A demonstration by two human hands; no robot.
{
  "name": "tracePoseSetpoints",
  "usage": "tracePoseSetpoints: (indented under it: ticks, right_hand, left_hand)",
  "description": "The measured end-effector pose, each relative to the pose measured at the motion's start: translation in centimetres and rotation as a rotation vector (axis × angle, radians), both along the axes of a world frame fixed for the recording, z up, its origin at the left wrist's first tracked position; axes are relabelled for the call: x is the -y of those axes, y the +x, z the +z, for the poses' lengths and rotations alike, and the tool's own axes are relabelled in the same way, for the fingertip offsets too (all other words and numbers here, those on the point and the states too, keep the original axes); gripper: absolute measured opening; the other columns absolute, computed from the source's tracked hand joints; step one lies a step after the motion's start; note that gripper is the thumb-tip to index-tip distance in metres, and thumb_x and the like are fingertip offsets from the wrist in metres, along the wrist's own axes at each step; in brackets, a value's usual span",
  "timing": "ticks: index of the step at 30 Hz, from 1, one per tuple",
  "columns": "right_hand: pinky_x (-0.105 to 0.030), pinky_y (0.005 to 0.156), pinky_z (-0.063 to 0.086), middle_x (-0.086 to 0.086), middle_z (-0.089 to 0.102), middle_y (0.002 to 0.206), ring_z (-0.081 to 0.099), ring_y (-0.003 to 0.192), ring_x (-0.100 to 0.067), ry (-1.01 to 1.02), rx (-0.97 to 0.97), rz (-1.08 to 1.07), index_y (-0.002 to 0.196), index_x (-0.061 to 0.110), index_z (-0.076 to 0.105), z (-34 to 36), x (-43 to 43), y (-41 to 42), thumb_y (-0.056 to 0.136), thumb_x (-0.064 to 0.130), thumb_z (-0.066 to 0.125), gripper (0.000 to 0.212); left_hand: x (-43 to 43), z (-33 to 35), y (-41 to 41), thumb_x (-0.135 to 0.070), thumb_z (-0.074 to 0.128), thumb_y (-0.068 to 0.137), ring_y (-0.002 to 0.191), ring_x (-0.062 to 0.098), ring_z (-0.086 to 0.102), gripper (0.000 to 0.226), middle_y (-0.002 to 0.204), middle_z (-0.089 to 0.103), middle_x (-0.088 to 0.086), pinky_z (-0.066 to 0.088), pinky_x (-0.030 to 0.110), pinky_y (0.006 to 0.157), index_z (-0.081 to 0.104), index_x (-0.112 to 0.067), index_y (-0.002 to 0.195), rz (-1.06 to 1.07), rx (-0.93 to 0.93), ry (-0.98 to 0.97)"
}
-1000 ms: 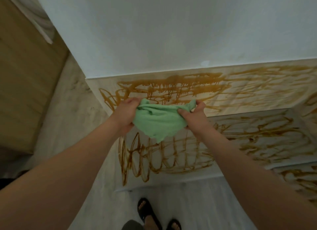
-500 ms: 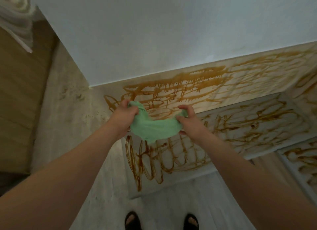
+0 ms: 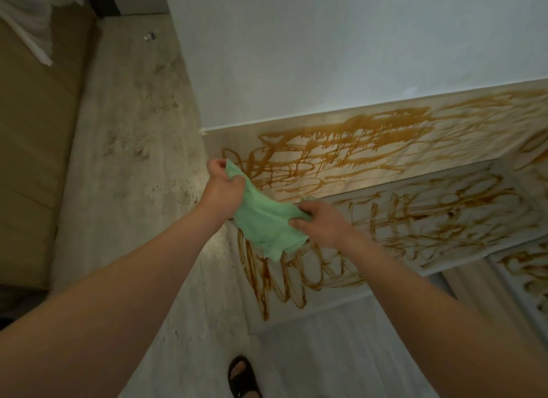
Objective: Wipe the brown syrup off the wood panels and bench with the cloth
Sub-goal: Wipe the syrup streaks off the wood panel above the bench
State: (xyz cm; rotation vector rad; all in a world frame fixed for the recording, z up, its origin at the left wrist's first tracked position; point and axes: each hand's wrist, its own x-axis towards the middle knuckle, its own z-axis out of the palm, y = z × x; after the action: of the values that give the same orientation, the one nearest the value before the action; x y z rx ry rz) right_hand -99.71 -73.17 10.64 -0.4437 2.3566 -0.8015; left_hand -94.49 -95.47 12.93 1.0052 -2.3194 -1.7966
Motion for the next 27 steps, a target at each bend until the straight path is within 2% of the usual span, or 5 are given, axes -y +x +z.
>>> tracePoseSetpoints:
  ticks: [4,7,14,21,27]
  right_hand:
    - [-0.043,0.124,0.028,-0.005,0.026,0.155,0.030,0.145,-0.025,0.000,0.019,-0.058,0.130,0.035,0.062,-0.3,1.0,-1.3,0.097,0.045,0.068,0.035]
    - [-0.046,0.125,0.025,-0.001,0.024,0.159,0.020,0.149,-0.026,-0.010,-0.057,-0.119,0.131,0.028,0.066,-0.5,1.3,-2.5,0.097,0.044,0.070,0.038]
    - [-0.029,0.067,0.051,0.000,0.068,0.102,0.066,0.088,-0.020,-0.231,-0.010,-0.281,0.120,0.018,0.065,0.0,2.7,-4.9,0.105,0.041,0.055,0.028]
    - [-0.038,0.066,0.056,-0.007,0.063,0.101,0.065,0.081,-0.024,-0.587,0.203,-0.444,0.109,0.032,0.046,-3.8,5.8,-6.1,0.105,0.018,0.054,0.017]
    - [-0.046,0.083,0.059,0.001,0.065,0.116,0.067,0.101,-0.034,-0.727,0.050,-0.117,0.101,0.025,0.070,-6.2,7.5,-8.0,0.092,0.000,0.054,0.031]
  left_hand:
    - [1.1,-0.6,1.0,-0.032,0.080,0.087,0.099,0.019,0.066,0.085,0.121,0.056,0.000,0.058,0.030,0.078,0.024,-0.034,0.151,-0.277,0.083,-0.005]
    - [2.2,-1.5,1.0,-0.027,0.083,0.084,0.095,0.019,0.066,0.043,0.109,0.063,-0.001,0.048,0.022,0.066,0.064,-0.019,0.122,-0.568,0.215,-0.416]
    - [2.9,-1.7,0.4,-0.042,0.077,0.090,0.113,0.013,0.027,0.018,0.118,0.037,-0.002,0.024,0.021,0.104,0.071,-0.027,0.099,-0.174,0.118,-0.418]
    - [1.4,-3.2,0.0,-0.019,0.051,0.103,0.078,0.018,0.059,0.018,0.098,0.063,0.004,0.047,0.030,0.063,0.050,-0.020,0.121,0.006,-0.023,-0.164]
    - [2.8,-7.7,-2.0,0.010,0.047,0.088,0.078,0.001,0.046,0.030,0.102,0.049,0.008,0.036,0.008,0.065,0.049,-0.020,0.090,0.120,-0.373,-0.611]
